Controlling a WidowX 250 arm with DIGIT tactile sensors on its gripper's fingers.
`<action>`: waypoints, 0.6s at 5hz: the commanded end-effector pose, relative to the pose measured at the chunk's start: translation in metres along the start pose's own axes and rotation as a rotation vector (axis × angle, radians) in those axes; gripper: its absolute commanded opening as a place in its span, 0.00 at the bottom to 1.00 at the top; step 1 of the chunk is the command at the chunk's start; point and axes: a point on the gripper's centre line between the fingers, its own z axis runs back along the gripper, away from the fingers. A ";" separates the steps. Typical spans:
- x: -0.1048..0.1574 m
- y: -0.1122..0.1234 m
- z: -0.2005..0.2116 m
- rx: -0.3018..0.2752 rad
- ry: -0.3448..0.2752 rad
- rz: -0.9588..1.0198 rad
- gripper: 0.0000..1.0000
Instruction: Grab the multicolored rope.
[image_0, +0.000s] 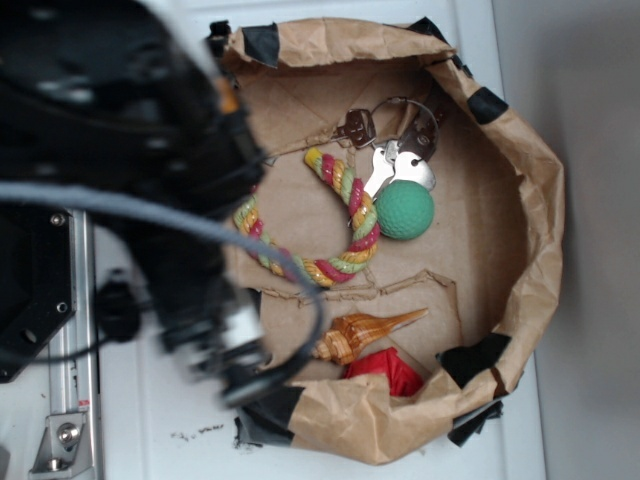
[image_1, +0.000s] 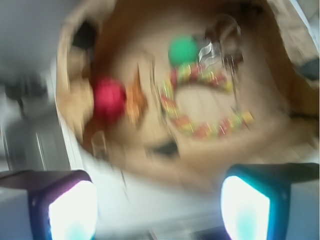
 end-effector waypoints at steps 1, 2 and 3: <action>0.057 0.012 -0.072 0.162 -0.062 0.401 1.00; 0.062 0.016 -0.103 0.226 -0.072 0.500 1.00; 0.059 0.029 -0.129 0.299 -0.048 0.583 1.00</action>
